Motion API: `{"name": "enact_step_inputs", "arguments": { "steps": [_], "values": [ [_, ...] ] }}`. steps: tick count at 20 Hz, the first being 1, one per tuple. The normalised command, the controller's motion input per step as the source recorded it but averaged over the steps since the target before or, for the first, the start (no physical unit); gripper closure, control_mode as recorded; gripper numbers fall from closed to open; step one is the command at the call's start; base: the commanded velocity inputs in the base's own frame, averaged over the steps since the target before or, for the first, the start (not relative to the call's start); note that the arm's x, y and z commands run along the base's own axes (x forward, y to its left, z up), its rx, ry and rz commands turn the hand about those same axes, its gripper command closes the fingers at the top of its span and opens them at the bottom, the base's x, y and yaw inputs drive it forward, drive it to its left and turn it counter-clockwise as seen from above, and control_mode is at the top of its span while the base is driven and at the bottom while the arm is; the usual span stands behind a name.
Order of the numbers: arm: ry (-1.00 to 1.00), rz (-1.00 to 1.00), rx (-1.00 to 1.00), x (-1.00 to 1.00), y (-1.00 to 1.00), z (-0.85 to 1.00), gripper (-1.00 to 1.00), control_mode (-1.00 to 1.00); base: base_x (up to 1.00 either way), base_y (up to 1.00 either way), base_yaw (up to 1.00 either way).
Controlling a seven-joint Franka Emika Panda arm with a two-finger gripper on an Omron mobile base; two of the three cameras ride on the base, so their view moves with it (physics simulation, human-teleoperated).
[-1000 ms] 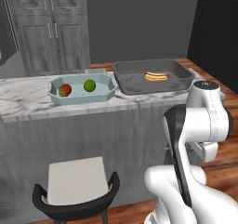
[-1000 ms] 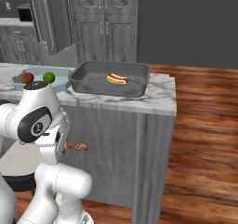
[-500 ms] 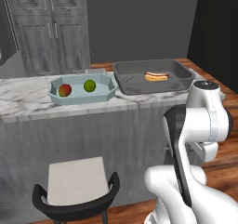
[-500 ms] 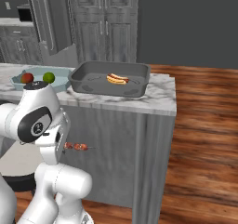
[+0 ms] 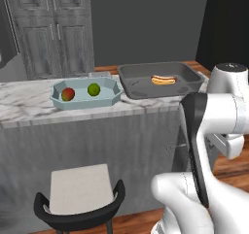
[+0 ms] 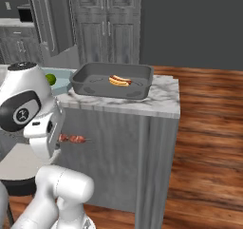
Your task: Place the cold items (mango and lime) from the fridge in one tupperware on the dining counter. Place the warm items (hot dog and kebab skewer) in the stove area in another tupperware.
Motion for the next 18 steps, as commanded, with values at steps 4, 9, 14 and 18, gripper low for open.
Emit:
{"name": "enact_step_inputs", "arguments": {
  "steps": [4,9,14,18],
  "values": [
    [0.08,0.0,0.0,0.19,0.0,1.0,1.0,-1.0,0.0,0.0,0.0],
    [0.11,0.09,-0.05,0.94,0.03,0.79,1.0,-1.0,0.0,0.0,0.0],
    [0.05,0.37,-0.04,0.96,0.03,0.42,1.0,-1.0,0.0,0.0,0.0],
    [0.03,0.33,0.01,1.0,-0.03,0.25,1.0,-1.0,0.0,0.0,0.0]
  ]
}}
